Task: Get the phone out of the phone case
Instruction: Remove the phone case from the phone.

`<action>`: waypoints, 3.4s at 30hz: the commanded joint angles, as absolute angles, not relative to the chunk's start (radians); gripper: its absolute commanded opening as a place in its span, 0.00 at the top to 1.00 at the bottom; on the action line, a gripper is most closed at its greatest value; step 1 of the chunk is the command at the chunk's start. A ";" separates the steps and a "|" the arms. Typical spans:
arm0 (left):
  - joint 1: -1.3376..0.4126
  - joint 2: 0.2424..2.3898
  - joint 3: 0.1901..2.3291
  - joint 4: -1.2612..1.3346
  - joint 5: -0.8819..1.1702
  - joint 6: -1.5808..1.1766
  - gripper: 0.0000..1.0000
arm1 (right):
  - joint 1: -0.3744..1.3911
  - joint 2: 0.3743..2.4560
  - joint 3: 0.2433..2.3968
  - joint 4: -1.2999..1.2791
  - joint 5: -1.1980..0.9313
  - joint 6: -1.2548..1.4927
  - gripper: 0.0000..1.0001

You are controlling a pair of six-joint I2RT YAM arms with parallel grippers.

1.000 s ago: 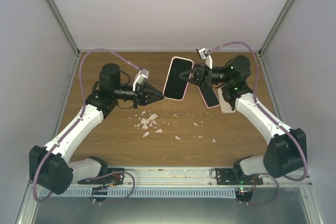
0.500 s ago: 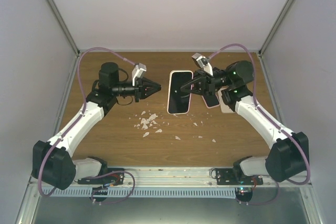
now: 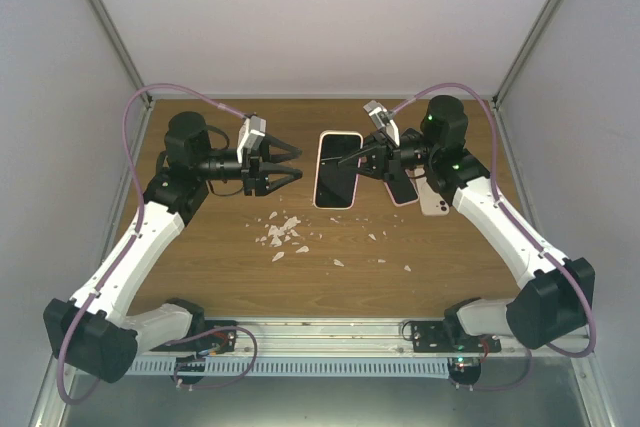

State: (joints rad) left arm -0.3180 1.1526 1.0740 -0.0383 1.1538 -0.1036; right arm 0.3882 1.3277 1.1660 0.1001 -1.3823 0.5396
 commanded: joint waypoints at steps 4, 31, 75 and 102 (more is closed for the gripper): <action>-0.348 1.100 1.013 -0.100 1.195 -0.023 0.39 | 0.386 1.312 1.189 0.128 -1.357 0.558 0.99; -0.432 1.147 0.960 -0.032 1.117 -0.072 0.40 | 0.365 1.348 1.151 0.335 -1.361 0.772 0.99; -0.350 1.232 0.927 -0.020 0.787 -0.189 0.56 | 0.405 1.315 1.065 0.739 -1.444 1.083 0.99; -0.362 1.266 1.102 0.054 0.938 -0.222 0.57 | 0.563 1.345 1.137 0.148 -1.480 0.537 1.00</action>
